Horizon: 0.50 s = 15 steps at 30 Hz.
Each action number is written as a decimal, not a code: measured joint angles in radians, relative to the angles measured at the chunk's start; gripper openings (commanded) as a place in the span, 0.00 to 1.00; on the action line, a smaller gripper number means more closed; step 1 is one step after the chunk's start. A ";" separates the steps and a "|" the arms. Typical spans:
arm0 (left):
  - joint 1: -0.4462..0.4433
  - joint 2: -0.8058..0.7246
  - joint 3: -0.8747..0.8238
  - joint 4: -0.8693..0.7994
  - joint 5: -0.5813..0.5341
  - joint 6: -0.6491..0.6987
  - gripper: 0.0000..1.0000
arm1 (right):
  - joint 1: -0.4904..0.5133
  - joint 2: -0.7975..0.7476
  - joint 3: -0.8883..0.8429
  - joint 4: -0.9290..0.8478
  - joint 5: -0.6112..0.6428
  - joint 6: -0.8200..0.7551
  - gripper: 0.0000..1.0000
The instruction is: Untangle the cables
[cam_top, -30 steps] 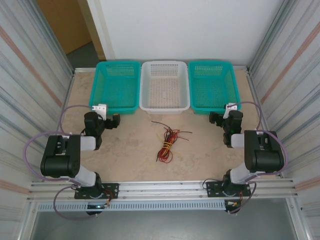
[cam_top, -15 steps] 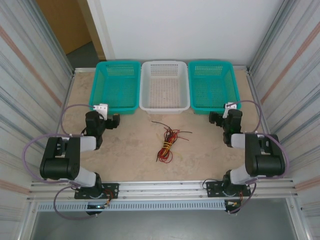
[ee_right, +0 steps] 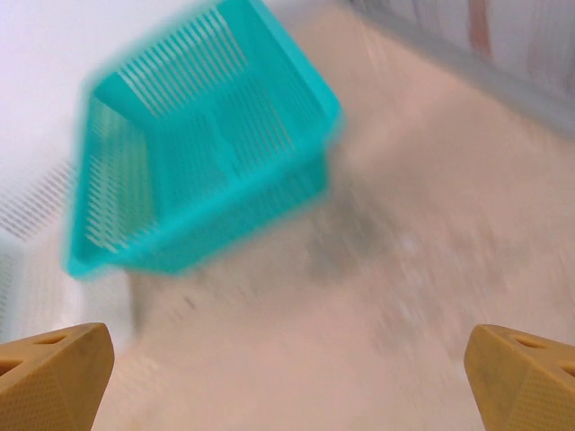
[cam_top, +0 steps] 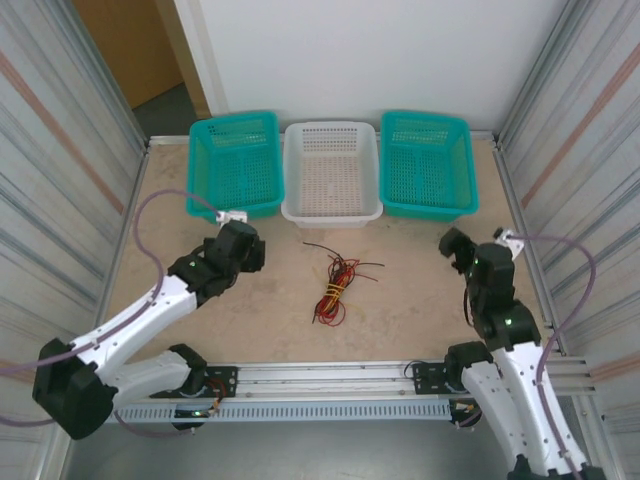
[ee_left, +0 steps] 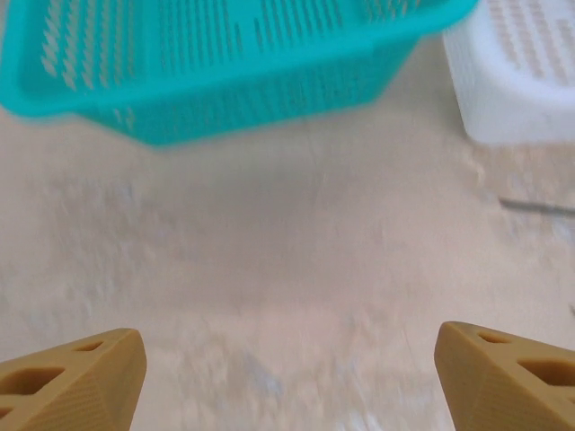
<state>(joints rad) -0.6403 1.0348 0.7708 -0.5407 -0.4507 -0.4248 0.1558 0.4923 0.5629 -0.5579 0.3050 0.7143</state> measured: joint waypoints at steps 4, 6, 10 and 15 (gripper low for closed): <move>-0.007 -0.053 0.027 -0.142 0.116 -0.100 0.85 | 0.145 0.256 0.103 -0.307 0.042 0.135 0.99; 0.040 -0.066 0.052 -0.179 0.184 -0.132 0.82 | 0.253 0.407 0.245 -0.446 0.121 0.204 0.99; 0.228 -0.049 0.079 -0.195 0.356 -0.172 0.78 | 0.287 0.550 0.465 -0.509 0.175 0.237 0.99; 0.326 -0.010 0.106 -0.200 0.467 -0.177 0.81 | 0.270 0.663 0.517 -0.482 0.139 0.178 0.99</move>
<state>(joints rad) -0.3145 1.0252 0.8768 -0.7410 0.0162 -0.6018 0.4263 1.1557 1.0794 -1.0401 0.4438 0.8921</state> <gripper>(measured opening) 0.806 0.990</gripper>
